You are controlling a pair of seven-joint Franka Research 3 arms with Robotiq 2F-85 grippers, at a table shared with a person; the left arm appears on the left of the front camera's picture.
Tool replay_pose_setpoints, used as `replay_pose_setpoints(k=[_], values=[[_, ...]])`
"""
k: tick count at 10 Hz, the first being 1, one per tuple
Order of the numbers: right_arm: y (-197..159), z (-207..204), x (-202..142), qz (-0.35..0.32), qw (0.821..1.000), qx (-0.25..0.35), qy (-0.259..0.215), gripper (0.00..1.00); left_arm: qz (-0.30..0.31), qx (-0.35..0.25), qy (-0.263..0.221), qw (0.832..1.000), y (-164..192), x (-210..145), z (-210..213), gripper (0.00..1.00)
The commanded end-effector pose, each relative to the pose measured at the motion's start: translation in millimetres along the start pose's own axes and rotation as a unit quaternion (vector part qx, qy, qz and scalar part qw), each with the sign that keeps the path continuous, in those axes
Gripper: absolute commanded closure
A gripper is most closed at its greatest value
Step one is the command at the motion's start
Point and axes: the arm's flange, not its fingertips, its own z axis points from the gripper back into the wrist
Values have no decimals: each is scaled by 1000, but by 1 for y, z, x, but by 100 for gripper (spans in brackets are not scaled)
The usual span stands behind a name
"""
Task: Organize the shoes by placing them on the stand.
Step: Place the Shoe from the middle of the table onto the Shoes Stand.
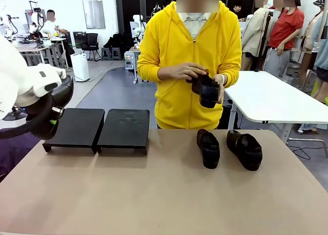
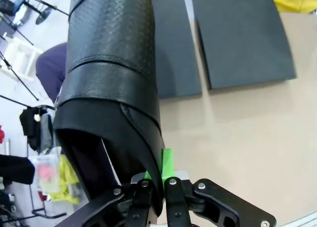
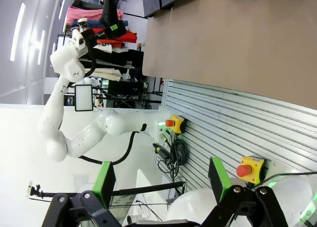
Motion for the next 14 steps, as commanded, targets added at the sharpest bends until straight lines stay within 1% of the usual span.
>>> replay_pose_setpoints(k=[1,2,3,7,8,9,10,11,12,13,14], values=[[3,3,1,14,1000,11,-5,0,-20,6,-5,1000,20,-100,-20,100],[3,3,1,14,1000,11,-5,0,21,20,-11,1000,28,-103,-23,100],[3,3,1,14,1000,11,-5,0,-10,0,13,1000,8,-3,-14,100],[3,3,1,14,1000,11,-5,0,-10,0,13,1000,8,-3,-14,100],[3,3,1,14,1000,11,-5,0,-13,-6,20,1000,6,-4,-20,100],[3,3,1,14,1000,11,-5,0,18,-4,30,999,32,14,-32,100],[3,3,1,14,1000,11,-5,0,24,8,9,1000,55,31,-47,100],[3,3,1,14,1000,11,-5,0,-34,-28,-21,999,66,44,-66,100],[3,3,1,14,1000,11,-5,0,-16,-22,-11,1000,73,53,-84,100],[3,3,1,14,1000,11,-5,0,-7,-34,1,999,79,61,-103,100],[3,3,1,14,1000,11,-5,0,3,-53,2,999,87,66,-120,100]])
